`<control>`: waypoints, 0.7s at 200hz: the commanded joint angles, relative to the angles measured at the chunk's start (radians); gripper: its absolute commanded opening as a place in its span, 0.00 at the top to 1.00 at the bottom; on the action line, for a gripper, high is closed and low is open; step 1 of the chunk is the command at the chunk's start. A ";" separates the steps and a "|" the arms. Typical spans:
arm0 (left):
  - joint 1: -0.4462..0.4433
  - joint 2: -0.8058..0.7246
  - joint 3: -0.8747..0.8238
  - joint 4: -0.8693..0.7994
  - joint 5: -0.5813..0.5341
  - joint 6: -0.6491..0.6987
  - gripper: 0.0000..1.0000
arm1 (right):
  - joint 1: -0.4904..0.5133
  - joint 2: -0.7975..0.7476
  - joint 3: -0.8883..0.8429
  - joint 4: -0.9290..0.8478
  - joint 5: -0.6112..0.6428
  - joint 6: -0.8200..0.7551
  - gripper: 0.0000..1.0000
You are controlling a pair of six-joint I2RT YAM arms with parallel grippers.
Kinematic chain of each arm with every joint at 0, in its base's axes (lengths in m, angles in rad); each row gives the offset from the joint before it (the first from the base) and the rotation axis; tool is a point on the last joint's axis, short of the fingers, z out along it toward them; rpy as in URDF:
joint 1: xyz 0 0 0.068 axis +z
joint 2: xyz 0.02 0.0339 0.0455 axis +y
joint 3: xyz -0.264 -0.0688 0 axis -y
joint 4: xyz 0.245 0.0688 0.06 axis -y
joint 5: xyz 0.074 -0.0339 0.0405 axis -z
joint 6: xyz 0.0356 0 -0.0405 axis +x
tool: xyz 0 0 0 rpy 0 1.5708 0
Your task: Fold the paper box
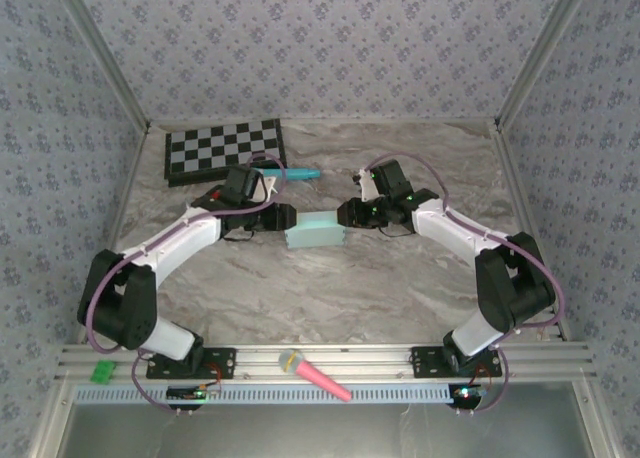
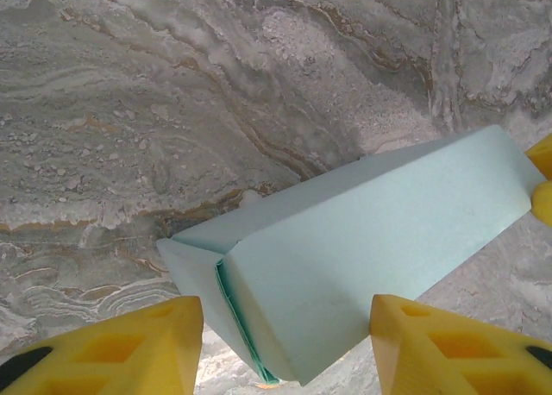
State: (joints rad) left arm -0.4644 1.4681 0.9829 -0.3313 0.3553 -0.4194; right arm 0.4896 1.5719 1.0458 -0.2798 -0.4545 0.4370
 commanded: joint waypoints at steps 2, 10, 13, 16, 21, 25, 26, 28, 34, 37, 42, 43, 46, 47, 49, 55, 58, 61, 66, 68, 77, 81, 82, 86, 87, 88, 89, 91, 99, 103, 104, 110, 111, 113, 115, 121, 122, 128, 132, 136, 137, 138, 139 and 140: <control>0.003 0.017 0.014 -0.043 0.015 0.019 0.47 | 0.012 0.046 -0.027 -0.103 0.037 0.004 0.68; 0.003 0.021 0.010 -0.045 0.011 0.019 0.47 | 0.012 0.047 -0.028 -0.104 0.037 0.003 0.68; 0.004 0.022 0.008 -0.045 0.010 0.019 0.48 | 0.012 0.047 -0.028 -0.104 0.037 0.003 0.68; 0.003 0.024 0.006 -0.047 0.010 0.022 0.48 | 0.013 0.046 -0.029 -0.105 0.039 0.003 0.68; 0.003 0.027 0.003 -0.048 0.010 0.022 0.48 | 0.013 0.047 -0.030 -0.107 0.040 0.001 0.68; 0.003 0.029 0.000 -0.050 0.008 0.024 0.48 | 0.014 0.048 -0.030 -0.109 0.042 0.001 0.68; 0.003 0.030 0.000 -0.050 0.007 0.024 0.48 | 0.014 0.049 -0.030 -0.109 0.043 0.001 0.68; 0.004 0.030 0.000 -0.052 0.005 0.024 0.48 | 0.014 0.048 -0.030 -0.110 0.044 0.000 0.68; 0.003 0.035 -0.002 -0.056 0.000 0.025 0.49 | 0.014 0.049 -0.031 -0.114 0.047 0.000 0.68; 0.003 0.037 -0.003 -0.059 -0.002 0.026 0.49 | 0.014 0.050 -0.030 -0.114 0.050 -0.001 0.68; 0.004 0.040 -0.004 -0.062 -0.007 0.028 0.50 | 0.014 0.049 -0.031 -0.118 0.053 -0.003 0.68; 0.004 0.041 -0.004 -0.062 -0.007 0.028 0.50 | 0.014 0.049 -0.031 -0.119 0.053 -0.003 0.68; 0.003 0.042 -0.006 -0.063 -0.009 0.028 0.50 | 0.014 0.051 -0.031 -0.120 0.056 -0.003 0.68; 0.003 0.042 -0.006 -0.064 -0.010 0.028 0.50 | 0.015 0.051 -0.031 -0.121 0.057 -0.004 0.68; 0.003 0.042 -0.006 -0.065 -0.011 0.029 0.51 | 0.015 0.051 -0.032 -0.122 0.057 -0.004 0.68; 0.003 0.043 -0.009 -0.069 -0.017 0.029 0.51 | 0.015 0.053 -0.032 -0.126 0.060 -0.005 0.68; 0.004 0.044 -0.011 -0.069 -0.018 0.029 0.51 | 0.014 0.053 -0.032 -0.126 0.060 -0.006 0.68; 0.003 0.046 -0.012 -0.069 -0.020 0.029 0.51 | 0.016 0.053 -0.032 -0.127 0.062 -0.006 0.68; 0.004 0.046 -0.014 -0.069 -0.022 0.030 0.51 | 0.017 0.055 -0.034 -0.130 0.063 -0.007 0.68; 0.003 0.046 -0.015 -0.070 -0.022 0.030 0.51 | 0.017 0.054 -0.035 -0.129 0.064 -0.007 0.68; 0.003 0.046 -0.020 -0.072 -0.029 0.030 0.51 | 0.018 0.056 -0.035 -0.132 0.067 -0.008 0.68; 0.003 0.047 -0.021 -0.072 -0.029 0.031 0.51 | 0.018 0.056 -0.035 -0.135 0.070 -0.009 0.68; 0.003 0.047 -0.021 -0.072 -0.029 0.031 0.51 | 0.018 0.056 -0.036 -0.135 0.071 -0.009 0.68; 0.003 0.046 -0.023 -0.072 -0.032 0.030 0.51 | 0.018 0.057 -0.036 -0.136 0.074 -0.009 0.68; 0.003 0.047 -0.023 -0.072 -0.032 0.031 0.51 | 0.019 0.057 -0.036 -0.136 0.075 -0.010 0.68; 0.002 0.046 -0.023 -0.073 -0.032 0.031 0.51 | 0.019 0.057 -0.036 -0.138 0.075 -0.010 0.68; 0.002 0.047 -0.023 -0.073 -0.034 0.031 0.51 | 0.020 0.057 -0.036 -0.138 0.076 -0.010 0.68; 0.003 0.047 -0.024 -0.074 -0.035 0.031 0.51 | 0.019 0.057 -0.036 -0.138 0.077 -0.010 0.68; 0.002 0.048 -0.027 -0.075 -0.039 0.033 0.51 | 0.020 0.059 -0.036 -0.141 0.082 -0.010 0.68; 0.003 0.048 -0.027 -0.075 -0.041 0.034 0.52 | 0.021 0.060 -0.036 -0.143 0.084 -0.010 0.68; 0.003 0.049 -0.027 -0.076 -0.041 0.034 0.52 | 0.020 0.060 -0.036 -0.144 0.084 -0.011 0.68; 0.001 0.050 -0.029 -0.078 -0.044 0.034 0.52 | 0.022 0.062 -0.036 -0.147 0.087 -0.012 0.68; 0.001 0.051 -0.029 -0.079 -0.045 0.034 0.52 | 0.023 0.063 -0.036 -0.147 0.088 -0.012 0.68; 0.002 0.052 -0.029 -0.081 -0.047 0.036 0.52 | 0.023 0.063 -0.036 -0.149 0.089 -0.012 0.68; 0.002 0.052 -0.029 -0.082 -0.048 0.036 0.52 | 0.023 0.063 -0.036 -0.150 0.091 -0.013 0.68; 0.002 0.052 -0.031 -0.084 -0.050 0.038 0.52 | 0.023 0.066 -0.036 -0.154 0.093 -0.014 0.68; 0.002 0.052 -0.031 -0.085 -0.050 0.039 0.52 | 0.024 0.066 -0.036 -0.154 0.095 -0.014 0.68; 0.001 0.052 -0.032 -0.089 -0.054 0.040 0.52 | 0.023 0.066 -0.036 -0.159 0.100 -0.015 0.68; 0.001 0.051 -0.032 -0.093 -0.057 0.041 0.53 | 0.025 0.067 -0.036 -0.161 0.103 -0.016 0.68; 0.002 0.052 -0.033 -0.096 -0.062 0.043 0.53 | 0.025 0.067 -0.036 -0.162 0.106 -0.017 0.68; 0.001 0.052 -0.033 -0.096 -0.062 0.044 0.53 | 0.026 0.068 -0.036 -0.162 0.106 -0.016 0.68; 0.001 0.052 -0.033 -0.097 -0.064 0.045 0.53 | 0.026 0.068 -0.036 -0.163 0.107 -0.016 0.68; 0.001 0.051 -0.033 -0.097 -0.064 0.045 0.53 | 0.025 0.068 -0.037 -0.163 0.107 -0.016 0.68; 0.001 0.052 -0.033 -0.097 -0.065 0.045 0.53 | 0.025 0.068 -0.036 -0.164 0.108 -0.016 0.68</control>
State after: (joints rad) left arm -0.4648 1.4891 0.9829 -0.3386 0.3614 -0.4065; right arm 0.5003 1.5749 1.0462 -0.2863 -0.4305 0.4347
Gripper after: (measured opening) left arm 0.474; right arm 0.318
